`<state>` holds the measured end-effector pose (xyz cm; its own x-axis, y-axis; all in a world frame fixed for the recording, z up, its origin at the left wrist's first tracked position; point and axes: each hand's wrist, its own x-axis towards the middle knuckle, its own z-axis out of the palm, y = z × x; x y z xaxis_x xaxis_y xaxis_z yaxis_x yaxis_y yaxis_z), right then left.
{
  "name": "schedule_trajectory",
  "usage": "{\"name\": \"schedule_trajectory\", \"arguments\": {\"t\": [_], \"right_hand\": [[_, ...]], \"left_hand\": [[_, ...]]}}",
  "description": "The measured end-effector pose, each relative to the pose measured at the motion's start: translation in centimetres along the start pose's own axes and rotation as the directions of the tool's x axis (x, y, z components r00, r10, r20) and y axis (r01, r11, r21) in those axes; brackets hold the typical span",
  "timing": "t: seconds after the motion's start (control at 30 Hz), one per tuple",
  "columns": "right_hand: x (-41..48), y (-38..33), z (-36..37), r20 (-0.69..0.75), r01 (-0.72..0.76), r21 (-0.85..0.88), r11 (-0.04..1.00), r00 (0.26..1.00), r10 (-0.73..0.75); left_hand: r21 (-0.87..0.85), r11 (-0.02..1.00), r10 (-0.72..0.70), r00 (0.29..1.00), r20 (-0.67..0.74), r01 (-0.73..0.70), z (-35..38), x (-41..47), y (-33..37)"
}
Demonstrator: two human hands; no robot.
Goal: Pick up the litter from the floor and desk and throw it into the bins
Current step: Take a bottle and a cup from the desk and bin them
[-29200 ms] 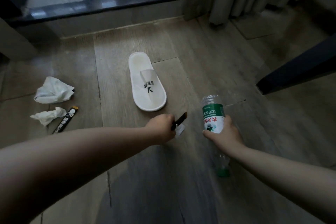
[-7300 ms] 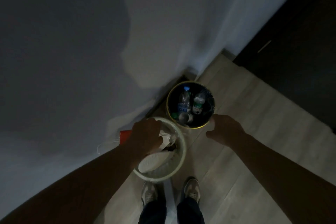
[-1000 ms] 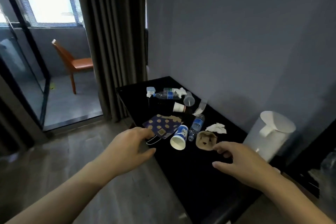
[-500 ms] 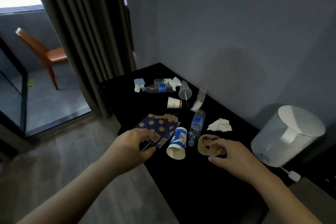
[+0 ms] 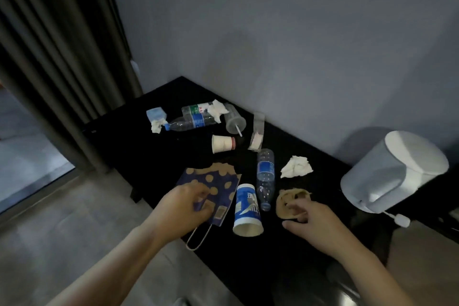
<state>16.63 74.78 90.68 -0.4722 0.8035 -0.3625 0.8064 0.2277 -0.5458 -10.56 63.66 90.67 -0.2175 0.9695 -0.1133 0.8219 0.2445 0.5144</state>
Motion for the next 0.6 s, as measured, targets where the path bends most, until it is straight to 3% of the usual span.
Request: {"name": "schedule_trajectory", "arguments": {"t": [0.37, 0.6], "right_hand": [[2.5, -2.0, 4.1, 0.016, -0.299, 0.161, 0.941, 0.954, 0.301], [5.9, -0.5, 3.0, 0.036, -0.348, 0.170, 0.922, 0.937, 0.347]], "left_hand": [[0.000, 1.000, -0.008, 0.969, 0.248, 0.008, 0.0, 6.8, -6.0], [0.071, 0.990, -0.136, 0.924, 0.358, 0.118, 2.8, 10.9, -6.1]]}}
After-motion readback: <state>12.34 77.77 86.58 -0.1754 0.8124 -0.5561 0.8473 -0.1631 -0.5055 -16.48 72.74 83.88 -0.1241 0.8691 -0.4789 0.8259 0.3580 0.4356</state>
